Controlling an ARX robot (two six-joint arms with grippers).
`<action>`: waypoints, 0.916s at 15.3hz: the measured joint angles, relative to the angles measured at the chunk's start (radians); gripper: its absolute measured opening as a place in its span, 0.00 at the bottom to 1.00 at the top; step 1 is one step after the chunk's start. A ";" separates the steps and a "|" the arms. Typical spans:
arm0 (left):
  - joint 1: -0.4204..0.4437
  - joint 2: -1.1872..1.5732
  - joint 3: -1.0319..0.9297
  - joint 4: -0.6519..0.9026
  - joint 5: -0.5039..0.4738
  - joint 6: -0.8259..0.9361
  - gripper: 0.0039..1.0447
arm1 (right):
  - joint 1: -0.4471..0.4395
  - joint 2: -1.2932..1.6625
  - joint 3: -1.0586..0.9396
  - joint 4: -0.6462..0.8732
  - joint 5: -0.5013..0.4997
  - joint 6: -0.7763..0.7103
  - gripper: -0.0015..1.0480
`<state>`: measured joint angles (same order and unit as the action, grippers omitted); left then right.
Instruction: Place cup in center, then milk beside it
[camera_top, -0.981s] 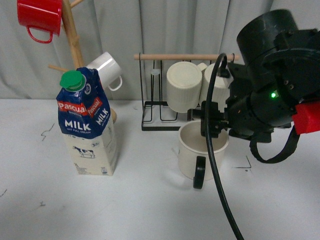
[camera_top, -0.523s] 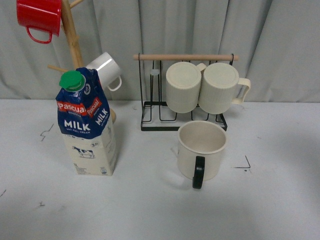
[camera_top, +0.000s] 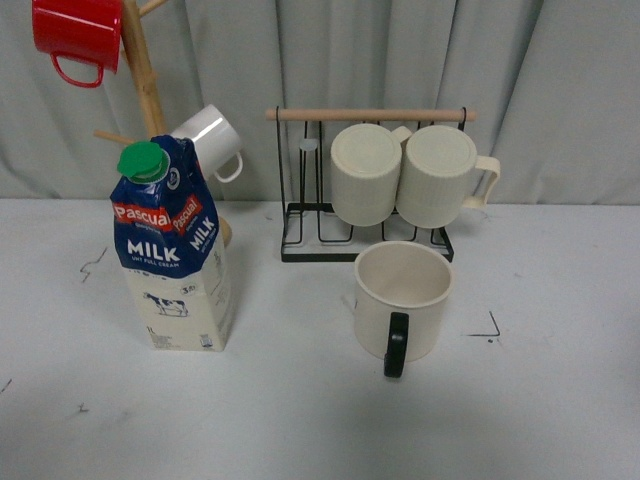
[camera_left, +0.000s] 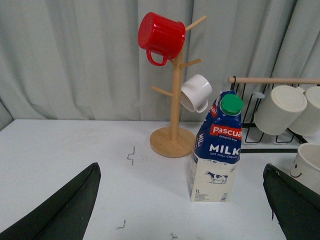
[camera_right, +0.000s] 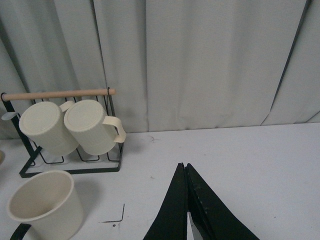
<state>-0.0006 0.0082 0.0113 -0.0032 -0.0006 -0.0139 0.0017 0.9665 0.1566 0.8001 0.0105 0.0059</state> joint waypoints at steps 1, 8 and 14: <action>0.000 0.000 0.000 0.000 0.000 0.000 0.94 | -0.007 -0.043 -0.027 -0.022 -0.002 0.000 0.02; 0.000 0.000 0.000 0.000 0.000 0.000 0.94 | -0.006 -0.278 -0.145 -0.157 -0.007 0.000 0.02; 0.000 0.000 0.000 0.000 0.000 0.000 0.94 | -0.006 -0.550 -0.145 -0.380 -0.008 0.000 0.02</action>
<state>-0.0006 0.0082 0.0113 -0.0032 -0.0002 -0.0139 -0.0048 0.4164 0.0116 0.4202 0.0029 0.0059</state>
